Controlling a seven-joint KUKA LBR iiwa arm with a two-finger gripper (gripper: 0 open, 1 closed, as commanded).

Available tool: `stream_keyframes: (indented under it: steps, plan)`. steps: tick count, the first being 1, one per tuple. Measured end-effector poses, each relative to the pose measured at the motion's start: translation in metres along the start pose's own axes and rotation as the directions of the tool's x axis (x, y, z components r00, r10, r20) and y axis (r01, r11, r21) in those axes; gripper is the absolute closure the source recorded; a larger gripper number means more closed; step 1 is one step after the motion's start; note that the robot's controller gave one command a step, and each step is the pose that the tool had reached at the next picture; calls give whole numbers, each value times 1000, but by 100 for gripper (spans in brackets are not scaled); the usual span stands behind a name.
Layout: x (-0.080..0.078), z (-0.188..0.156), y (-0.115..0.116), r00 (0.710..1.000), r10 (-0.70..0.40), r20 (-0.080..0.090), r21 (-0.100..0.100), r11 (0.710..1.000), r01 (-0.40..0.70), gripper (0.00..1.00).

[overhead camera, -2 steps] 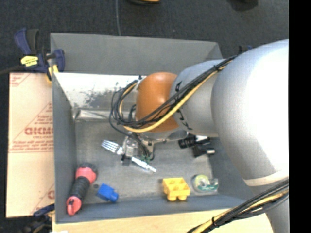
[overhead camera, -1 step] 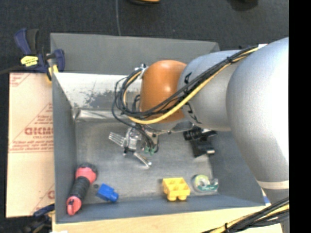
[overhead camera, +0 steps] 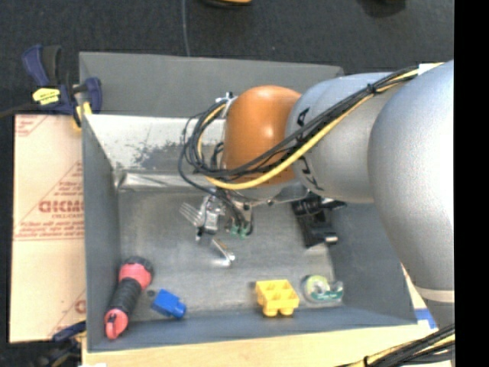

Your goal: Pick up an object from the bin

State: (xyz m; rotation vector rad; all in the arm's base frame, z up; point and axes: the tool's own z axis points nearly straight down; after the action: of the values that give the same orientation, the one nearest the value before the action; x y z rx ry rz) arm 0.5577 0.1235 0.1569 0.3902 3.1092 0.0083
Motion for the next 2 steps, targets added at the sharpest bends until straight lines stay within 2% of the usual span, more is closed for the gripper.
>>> stream_keyframes:
  steps: [2]
  plan:
    - [-1,-48,0,1000,-3,2,-1,1000,3,100]
